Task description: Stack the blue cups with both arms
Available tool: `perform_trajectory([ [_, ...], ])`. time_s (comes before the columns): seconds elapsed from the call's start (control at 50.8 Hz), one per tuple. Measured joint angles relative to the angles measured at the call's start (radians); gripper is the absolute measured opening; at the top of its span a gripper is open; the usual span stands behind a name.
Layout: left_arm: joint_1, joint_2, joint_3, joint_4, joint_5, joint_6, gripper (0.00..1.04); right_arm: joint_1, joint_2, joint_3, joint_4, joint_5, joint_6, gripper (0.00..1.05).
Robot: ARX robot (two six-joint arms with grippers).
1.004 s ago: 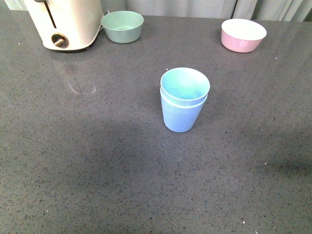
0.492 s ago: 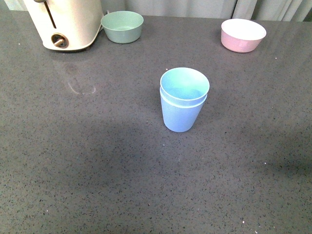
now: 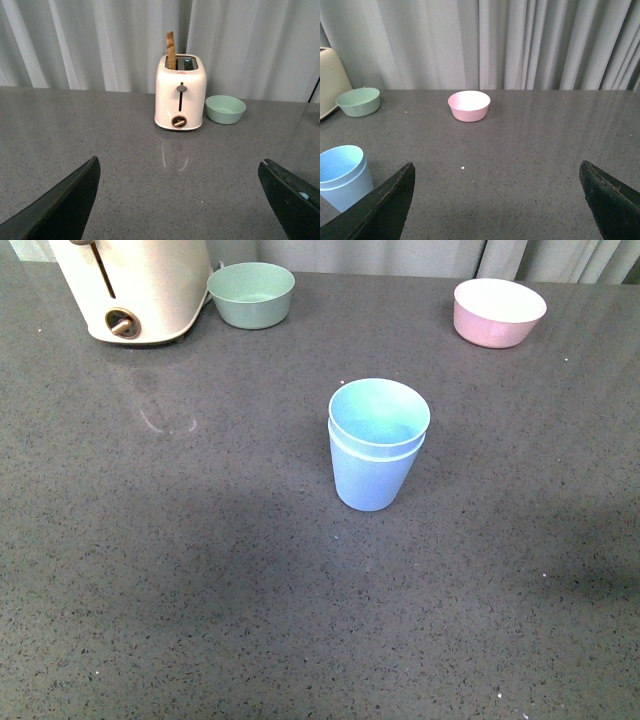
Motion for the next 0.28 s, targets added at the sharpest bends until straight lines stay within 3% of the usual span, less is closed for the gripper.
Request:
perform_trajectory([
  [0.276,0.000,0.000,0.000,0.000,0.000,0.000,0.96,0.000,0.000,0.000,0.000,0.000,0.000,0.96],
])
